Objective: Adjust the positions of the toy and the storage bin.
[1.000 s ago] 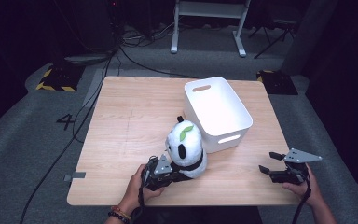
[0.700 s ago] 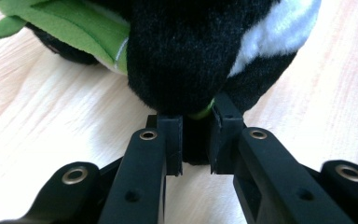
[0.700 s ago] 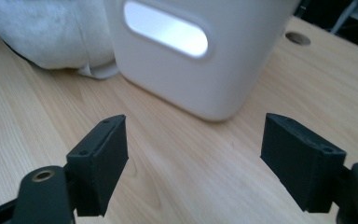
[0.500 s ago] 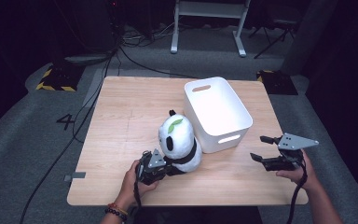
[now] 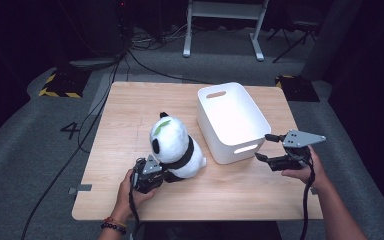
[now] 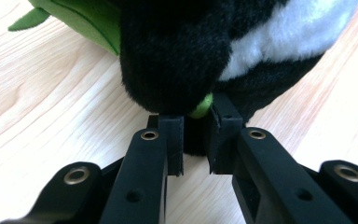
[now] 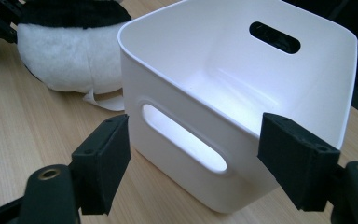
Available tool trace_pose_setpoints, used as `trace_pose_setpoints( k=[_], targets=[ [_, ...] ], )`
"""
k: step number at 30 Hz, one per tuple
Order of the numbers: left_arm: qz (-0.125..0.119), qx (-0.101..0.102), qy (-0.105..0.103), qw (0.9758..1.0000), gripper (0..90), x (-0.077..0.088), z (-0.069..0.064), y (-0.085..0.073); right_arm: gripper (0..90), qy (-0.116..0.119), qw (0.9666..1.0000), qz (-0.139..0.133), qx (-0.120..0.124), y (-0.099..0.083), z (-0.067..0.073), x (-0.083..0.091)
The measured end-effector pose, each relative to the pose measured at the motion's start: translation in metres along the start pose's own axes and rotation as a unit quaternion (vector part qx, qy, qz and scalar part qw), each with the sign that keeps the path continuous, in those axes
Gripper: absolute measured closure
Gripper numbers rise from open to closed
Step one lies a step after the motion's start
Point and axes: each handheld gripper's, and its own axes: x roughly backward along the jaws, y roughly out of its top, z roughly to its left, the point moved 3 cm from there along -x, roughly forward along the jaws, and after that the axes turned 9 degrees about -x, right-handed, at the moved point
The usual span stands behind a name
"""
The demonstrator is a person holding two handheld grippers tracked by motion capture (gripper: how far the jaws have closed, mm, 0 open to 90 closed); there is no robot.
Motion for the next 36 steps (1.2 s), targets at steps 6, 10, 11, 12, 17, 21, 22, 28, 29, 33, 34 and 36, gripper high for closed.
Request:
trace_pose_setpoints(
  k=[6, 10, 11, 12, 17, 21, 22, 28, 29, 33, 34, 36],
  targets=[
    [-0.004, 0.024, 0.002, 0.9997, 79.3, 0.004, 0.008, -0.010, 25.0, 0.003, 0.9999, 0.011, 0.007, 0.007, 0.001, -0.011],
    [-0.011, 0.038, 0.010, 0.9992, 79.5, 0.003, 0.004, -0.009, 24.8, 0.006, 0.9999, 0.014, 0.006, 0.010, -0.001, -0.017],
    [-0.011, 0.029, 0.016, 0.9994, 79.5, 0.003, 0.005, -0.008, 24.8, 0.005, 0.9999, 0.016, 0.004, 0.011, -0.002, -0.020],
    [0.003, 0.011, 0.018, 0.9998, 79.5, 0.005, 0.006, -0.008, 24.8, 0.005, 0.9999, 0.016, 0.004, 0.011, -0.002, -0.020],
    [-0.002, 0.004, 0.022, 0.9997, 78.8, 0.005, 0.005, -0.007, 32.9, 0.010, 0.9993, 0.035, 0.011, 0.013, -0.002, -0.035],
    [-0.007, 0.003, 0.022, 0.9997, 77.1, 0.005, 0.004, -0.006, 45.6, 0.022, 0.9987, 0.043, 0.018, 0.017, -0.003, -0.040],
    [-0.009, 0.002, 0.025, 0.9996, 77.1, 0.006, 0.004, -0.006, 45.6, 0.022, 0.9987, 0.043, 0.018, 0.017, -0.003, -0.040],
    [-0.025, -0.004, 0.030, 0.9992, 58.4, 0.007, 0.002, -0.005, 57.6, 0.064, 0.9946, 0.073, 0.037, 0.028, -0.001, -0.049],
    [-0.029, 0.000, 0.030, 0.9991, 52.9, 0.007, 0.002, -0.005, 60.0, 0.071, 0.9943, 0.071, 0.036, 0.029, 0.000, -0.049],
    [-0.057, 0.002, 0.023, 0.9981, 36.8, 0.014, -0.001, 0.001, 68.0, 0.095, 0.9918, 0.072, 0.047, 0.033, 0.007, -0.050],
    [-0.057, 0.002, 0.023, 0.9981, 33.8, 0.014, -0.001, 0.001, 68.0, 0.095, 0.9918, 0.072, 0.047, 0.033, 0.007, -0.050],
    [-0.067, 0.005, 0.025, 0.9974, 29.6, 0.016, -0.003, 0.004, 71.7, 0.105, 0.9904, 0.073, 0.053, 0.034, 0.012, -0.052]
  ],
)
